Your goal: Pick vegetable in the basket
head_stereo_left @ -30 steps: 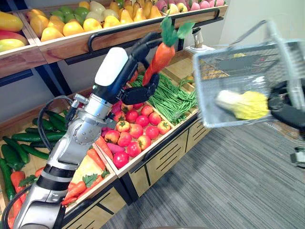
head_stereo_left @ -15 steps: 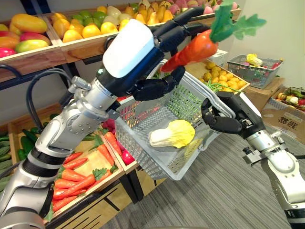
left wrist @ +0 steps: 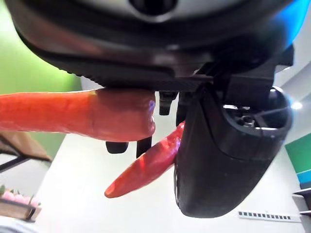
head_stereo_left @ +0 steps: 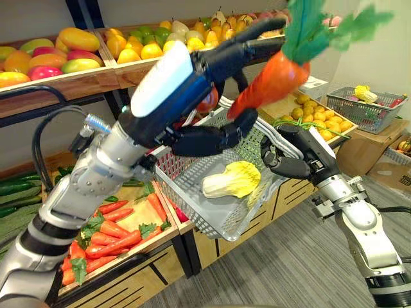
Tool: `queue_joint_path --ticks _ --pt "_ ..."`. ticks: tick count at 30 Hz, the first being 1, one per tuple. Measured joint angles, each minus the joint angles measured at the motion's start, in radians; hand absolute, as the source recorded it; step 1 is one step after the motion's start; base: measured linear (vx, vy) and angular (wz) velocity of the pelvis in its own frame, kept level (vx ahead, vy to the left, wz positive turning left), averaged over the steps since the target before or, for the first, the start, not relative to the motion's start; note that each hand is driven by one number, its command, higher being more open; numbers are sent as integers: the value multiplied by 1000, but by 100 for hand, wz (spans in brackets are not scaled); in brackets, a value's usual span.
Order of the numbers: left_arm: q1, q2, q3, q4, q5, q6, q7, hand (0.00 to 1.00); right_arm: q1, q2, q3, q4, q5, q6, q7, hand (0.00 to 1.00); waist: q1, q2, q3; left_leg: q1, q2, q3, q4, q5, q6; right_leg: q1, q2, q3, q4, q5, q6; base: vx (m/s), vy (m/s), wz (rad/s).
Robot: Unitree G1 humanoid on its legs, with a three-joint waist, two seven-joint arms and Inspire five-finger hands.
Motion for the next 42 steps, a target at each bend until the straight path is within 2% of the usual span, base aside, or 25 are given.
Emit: queue_joint_path --ticks 7,12,16,23,29,35,42 --pt "143 88 26 -160 -62 -9 -107 0 0 -7 -8 21 -31 0 -6 0 17 0 -3 -9 -1 -23 -1 3 4 9 -4 -21 -13 0 0 -32 -29 9" --pt "201 116 90 -212 -140 -17 -140 0 1 -9 -36 78 -31 0 -8 0 29 0 -3 -11 -1 -30 -1 4 6 11 -5 -27 -17 1 -2 -16 -20 4" --pt "241 117 86 -214 -147 -13 -159 0 1 -16 -42 92 -31 0 -9 0 25 0 -3 -13 -1 -31 -1 4 6 11 -5 -27 -19 1 -2 -8 -8 1" --pt "265 125 -4 -188 -127 9 -196 0 1 -28 -43 92 -31 0 -8 0 19 -1 -2 -12 -1 -23 0 4 6 7 -3 -18 -20 3 -2 -10 -9 -3" --pt "286 124 -98 -88 -118 48 -238 0 6 -61 -43 75 -30 0 0 0 9 -5 3 -10 0 7 0 4 5 -5 4 12 -22 12 -4 -35 -24 -15" --pt "285 116 -180 -2 -68 77 -265 0 33 -100 -43 -22 -10 0 26 0 -7 -6 9 -7 1 42 0 1 1 -22 12 44 -21 19 -4 -31 -21 -16" --pt "205 86 -266 163 -2 102 -277 0 33 -140 -42 -112 70 -1 92 0 -19 -6 15 -1 2 63 0 -3 -4 -27 18 64 -21 19 -5 -20 -20 -9"
